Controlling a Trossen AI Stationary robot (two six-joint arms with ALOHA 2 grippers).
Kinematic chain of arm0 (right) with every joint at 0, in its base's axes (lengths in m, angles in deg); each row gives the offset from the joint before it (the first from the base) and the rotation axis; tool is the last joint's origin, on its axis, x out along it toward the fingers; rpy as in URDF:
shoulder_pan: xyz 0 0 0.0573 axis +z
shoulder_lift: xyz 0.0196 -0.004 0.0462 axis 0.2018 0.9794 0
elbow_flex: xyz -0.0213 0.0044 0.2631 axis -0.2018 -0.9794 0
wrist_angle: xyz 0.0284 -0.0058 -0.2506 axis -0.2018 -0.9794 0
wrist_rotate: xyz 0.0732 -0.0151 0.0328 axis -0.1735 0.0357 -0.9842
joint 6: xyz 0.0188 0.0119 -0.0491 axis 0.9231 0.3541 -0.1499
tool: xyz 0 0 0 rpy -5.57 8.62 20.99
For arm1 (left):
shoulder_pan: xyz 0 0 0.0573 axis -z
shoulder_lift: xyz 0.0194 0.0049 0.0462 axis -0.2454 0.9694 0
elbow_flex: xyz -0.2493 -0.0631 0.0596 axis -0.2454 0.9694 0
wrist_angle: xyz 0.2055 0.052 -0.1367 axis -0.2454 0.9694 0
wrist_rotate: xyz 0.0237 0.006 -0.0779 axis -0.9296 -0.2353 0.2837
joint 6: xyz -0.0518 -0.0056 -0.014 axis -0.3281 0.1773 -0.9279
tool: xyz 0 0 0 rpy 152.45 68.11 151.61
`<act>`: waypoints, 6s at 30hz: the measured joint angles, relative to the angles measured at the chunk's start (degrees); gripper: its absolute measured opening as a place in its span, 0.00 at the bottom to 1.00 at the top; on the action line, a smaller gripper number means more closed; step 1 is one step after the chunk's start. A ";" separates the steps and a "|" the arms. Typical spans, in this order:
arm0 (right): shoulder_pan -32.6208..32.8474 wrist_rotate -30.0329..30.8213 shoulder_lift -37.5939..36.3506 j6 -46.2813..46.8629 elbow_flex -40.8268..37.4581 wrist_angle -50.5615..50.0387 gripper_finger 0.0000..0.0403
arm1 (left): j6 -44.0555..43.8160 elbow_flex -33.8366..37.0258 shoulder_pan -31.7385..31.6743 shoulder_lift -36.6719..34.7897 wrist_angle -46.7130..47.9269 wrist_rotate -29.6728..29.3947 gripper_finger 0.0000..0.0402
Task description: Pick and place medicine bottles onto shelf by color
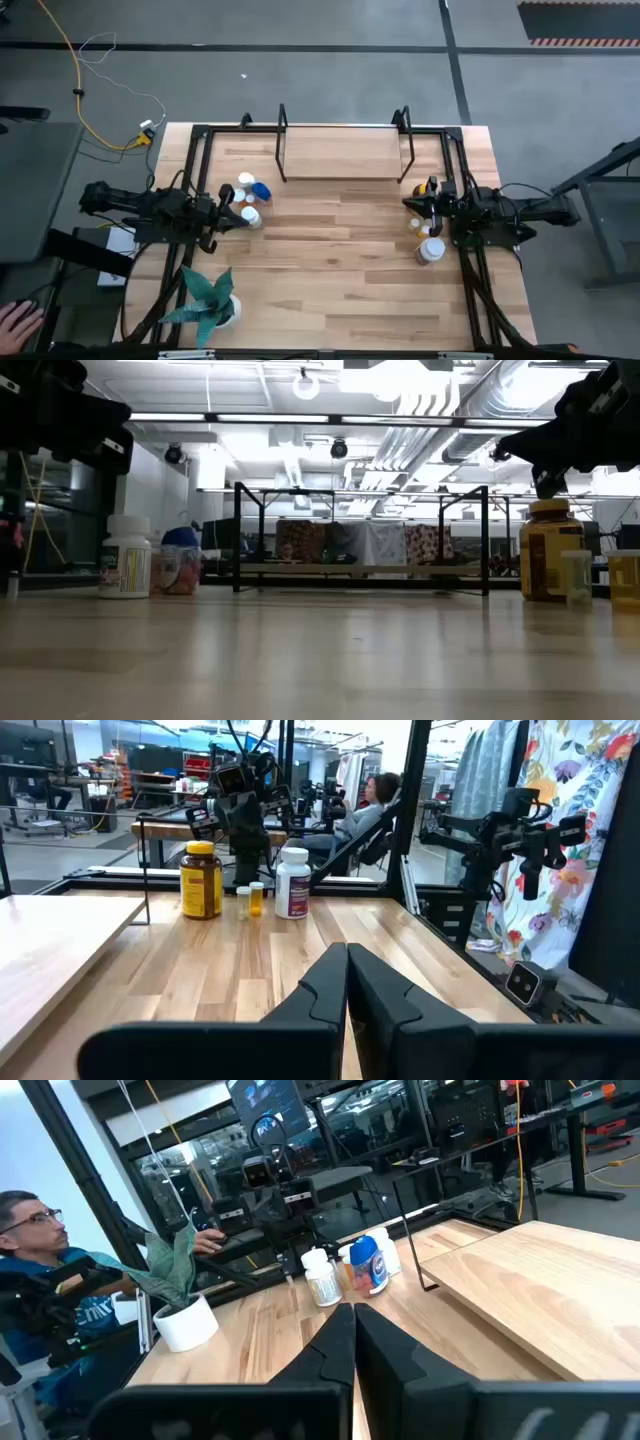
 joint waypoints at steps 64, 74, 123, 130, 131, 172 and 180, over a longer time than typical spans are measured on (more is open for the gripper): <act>0.01 0.00 0.01 0.00 0.00 0.01 0.00 | -0.01 0.00 0.01 0.02 -0.01 0.12 0.00; 0.00 0.01 0.00 0.01 -0.01 0.01 0.00 | 0.00 0.01 0.00 0.00 -0.02 0.12 0.00; 0.01 0.00 0.00 0.00 -0.01 0.02 0.00 | -0.01 0.00 0.01 0.01 -0.02 -0.05 0.00; 0.00 0.02 0.02 0.01 -0.02 0.00 0.00 | -0.01 0.00 0.00 0.01 -0.24 -1.57 0.00; 0.01 0.00 0.00 0.00 -0.02 0.02 0.00 | 0.00 0.00 0.00 0.01 -0.24 -1.58 0.00; 0.00 0.00 0.02 0.02 -0.02 0.00 0.00 | -3.34 -5.86 0.02 14.33 -18.48 -10.65 0.65; 0.00 0.00 0.00 0.02 -0.02 0.00 0.00 | -10.69 -28.41 0.02 27.89 21.35 -21.05 0.66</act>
